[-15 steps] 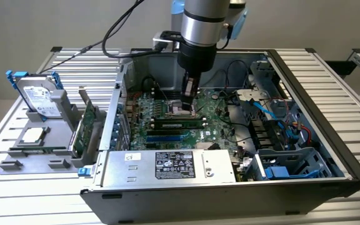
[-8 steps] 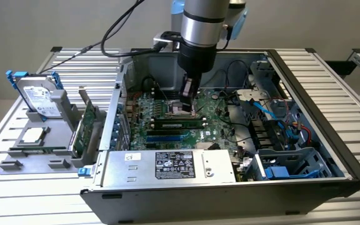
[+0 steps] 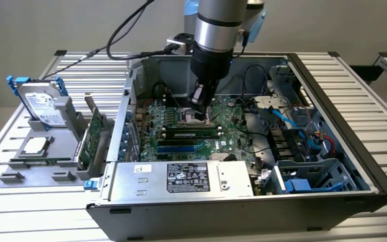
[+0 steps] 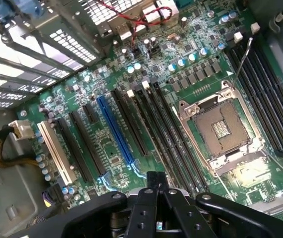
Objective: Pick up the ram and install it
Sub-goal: 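Press down the ram until it locks into place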
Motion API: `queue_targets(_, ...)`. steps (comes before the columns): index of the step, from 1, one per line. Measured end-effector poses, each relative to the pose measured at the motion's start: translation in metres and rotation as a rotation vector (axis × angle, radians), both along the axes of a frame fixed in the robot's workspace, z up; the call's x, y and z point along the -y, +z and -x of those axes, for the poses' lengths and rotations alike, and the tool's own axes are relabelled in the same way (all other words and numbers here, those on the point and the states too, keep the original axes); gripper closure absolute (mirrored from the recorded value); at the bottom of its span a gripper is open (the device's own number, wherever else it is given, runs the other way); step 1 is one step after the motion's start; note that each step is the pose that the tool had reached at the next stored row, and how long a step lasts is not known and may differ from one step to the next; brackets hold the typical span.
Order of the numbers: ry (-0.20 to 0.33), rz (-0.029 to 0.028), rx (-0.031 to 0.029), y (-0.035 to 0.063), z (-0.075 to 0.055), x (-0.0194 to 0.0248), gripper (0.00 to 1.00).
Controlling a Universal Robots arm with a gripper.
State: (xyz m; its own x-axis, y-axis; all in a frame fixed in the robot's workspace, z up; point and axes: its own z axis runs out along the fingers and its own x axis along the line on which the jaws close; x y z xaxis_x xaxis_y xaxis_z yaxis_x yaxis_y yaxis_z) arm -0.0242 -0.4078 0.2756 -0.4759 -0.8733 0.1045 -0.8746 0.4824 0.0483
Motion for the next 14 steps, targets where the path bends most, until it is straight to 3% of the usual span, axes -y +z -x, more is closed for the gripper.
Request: queue_targets(14,-0.246,0.0000,0.0000,-0.0047,0.0000,0.0000,0.89)
